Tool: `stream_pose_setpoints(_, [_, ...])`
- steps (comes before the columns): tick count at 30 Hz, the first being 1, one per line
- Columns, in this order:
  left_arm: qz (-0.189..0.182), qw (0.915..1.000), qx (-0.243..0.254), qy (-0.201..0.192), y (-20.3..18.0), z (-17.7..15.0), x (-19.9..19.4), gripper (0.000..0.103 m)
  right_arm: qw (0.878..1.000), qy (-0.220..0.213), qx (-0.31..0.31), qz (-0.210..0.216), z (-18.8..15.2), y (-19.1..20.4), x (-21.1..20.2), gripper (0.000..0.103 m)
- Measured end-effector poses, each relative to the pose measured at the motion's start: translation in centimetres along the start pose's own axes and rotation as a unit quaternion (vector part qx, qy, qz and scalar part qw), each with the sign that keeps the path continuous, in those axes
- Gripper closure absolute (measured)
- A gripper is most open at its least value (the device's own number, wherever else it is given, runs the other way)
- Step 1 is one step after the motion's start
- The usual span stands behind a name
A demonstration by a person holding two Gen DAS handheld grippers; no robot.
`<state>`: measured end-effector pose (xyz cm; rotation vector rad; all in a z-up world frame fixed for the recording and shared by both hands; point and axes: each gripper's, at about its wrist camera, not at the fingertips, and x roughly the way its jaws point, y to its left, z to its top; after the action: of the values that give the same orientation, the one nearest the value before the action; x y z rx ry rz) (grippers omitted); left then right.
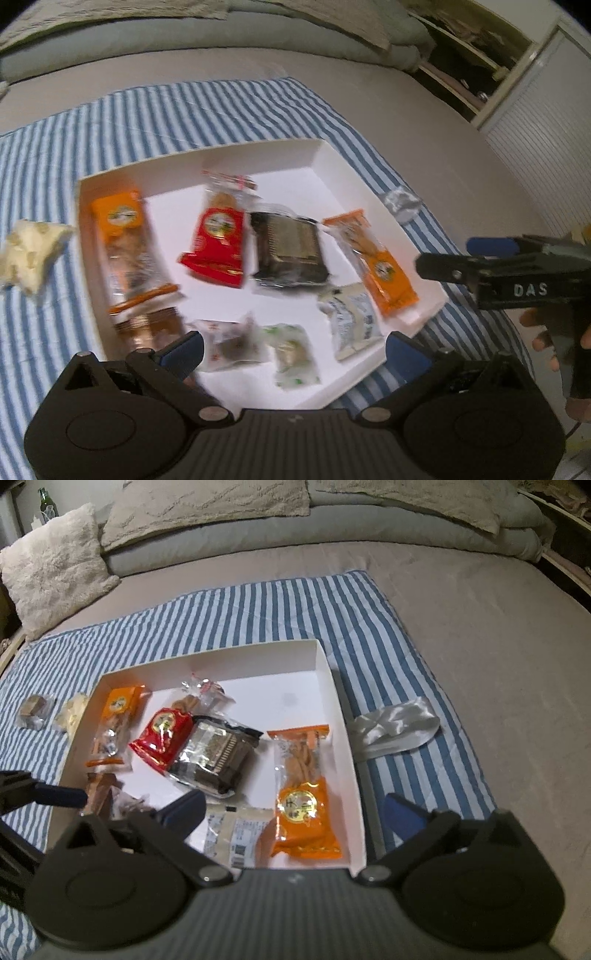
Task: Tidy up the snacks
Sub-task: 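Lift both open tools away from the filled box, then move both tools toward the foil cake pack and cream pastry bag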
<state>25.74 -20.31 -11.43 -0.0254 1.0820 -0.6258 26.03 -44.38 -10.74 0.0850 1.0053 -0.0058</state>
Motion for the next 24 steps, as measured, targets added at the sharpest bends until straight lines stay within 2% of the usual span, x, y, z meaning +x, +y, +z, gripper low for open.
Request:
stream_pose_setpoints(13, [0.062,0.9952,-0.059,-0.047,6.9,-0.3,-5.0,0.0,1.0,-0.024,-0.01,0.017,0.6,3.1,-0.3,0.0])
stream_pose_setpoints(24, [0.124,0.9826,-0.106,-0.088,13.1,-1.5,-9.5,0.0,0.997,-0.036,-0.034,0.051,2.0,8.4,0.6,0.0])
